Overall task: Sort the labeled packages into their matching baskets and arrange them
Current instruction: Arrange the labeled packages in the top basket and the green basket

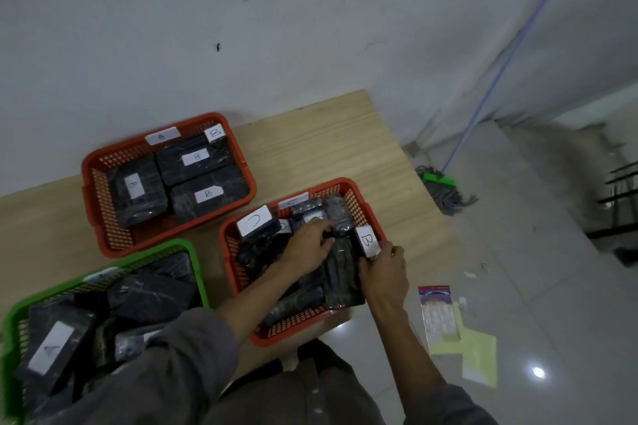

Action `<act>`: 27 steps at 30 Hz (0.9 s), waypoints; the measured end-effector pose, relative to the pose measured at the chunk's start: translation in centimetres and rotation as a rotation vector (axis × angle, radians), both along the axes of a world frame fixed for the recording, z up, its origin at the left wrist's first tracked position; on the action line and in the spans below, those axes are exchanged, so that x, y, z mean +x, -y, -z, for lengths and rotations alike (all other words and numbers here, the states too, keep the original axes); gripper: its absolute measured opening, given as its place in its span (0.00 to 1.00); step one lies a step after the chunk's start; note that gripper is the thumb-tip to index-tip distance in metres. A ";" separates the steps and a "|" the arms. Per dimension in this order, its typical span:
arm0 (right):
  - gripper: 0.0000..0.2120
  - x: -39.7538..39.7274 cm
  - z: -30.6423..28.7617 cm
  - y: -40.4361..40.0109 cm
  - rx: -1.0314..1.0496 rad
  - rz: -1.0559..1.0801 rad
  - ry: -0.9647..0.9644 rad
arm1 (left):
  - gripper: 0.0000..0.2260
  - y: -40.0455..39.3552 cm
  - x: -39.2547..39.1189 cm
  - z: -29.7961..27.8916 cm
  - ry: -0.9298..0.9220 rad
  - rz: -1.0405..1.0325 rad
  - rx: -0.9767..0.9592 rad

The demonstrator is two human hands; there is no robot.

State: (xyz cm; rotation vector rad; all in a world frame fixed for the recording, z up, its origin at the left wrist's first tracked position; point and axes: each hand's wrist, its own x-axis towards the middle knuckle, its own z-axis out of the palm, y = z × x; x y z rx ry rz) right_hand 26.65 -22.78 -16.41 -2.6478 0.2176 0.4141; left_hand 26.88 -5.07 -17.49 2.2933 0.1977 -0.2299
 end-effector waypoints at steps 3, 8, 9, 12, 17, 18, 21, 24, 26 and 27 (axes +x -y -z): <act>0.24 0.3 0.4 -0.4 0.014 0.039 0.010 | 0.15 0.4 1.6 0.3 -0.034 0.051 0.040; 0.24 1.3 0.4 -1.3 -0.002 0.061 0.009 | 0.16 0.4 2.4 0.5 -0.113 0.061 -0.015; 0.23 1.3 0.2 -1.3 0.051 0.088 0.010 | 0.15 0.3 2.5 0.4 -0.125 0.037 -0.061; 0.23 1.4 -0.7 -1.0 0.276 0.168 0.029 | 0.16 -0.2 2.8 -0.3 -0.167 -0.070 -0.260; 0.26 1.7 -2.2 -2.3 0.568 0.063 0.045 | 0.12 -1.8 2.8 -3.0 -0.289 -0.215 -0.620; 0.26 2.0 -2.5 -3.0 0.608 0.024 0.048 | 0.10 -2.4 2.8 -3.3 -0.278 -0.255 -0.662; 0.26 3.1 -3.1 -5.6 0.674 -0.078 0.073 | 0.10 -4.3 2.2 -3.8 -0.204 -0.392 -0.760; 0.33 4.2 -2.9 -8.6 0.678 -0.153 0.055 | 0.15 -6.6 1.5 -4.3 -0.133 -0.564 -0.730; 0.36 4.8 -2.7 -10.5 0.637 -0.202 0.046 | 0.15 -8.4 1.2 -4.6 -0.079 -0.705 -0.673; 0.36 4.9 -2.6 -11.5 0.616 -0.236 0.040 | 0.15 -9.4 1.0 -4.7 -0.056 -0.773 -0.668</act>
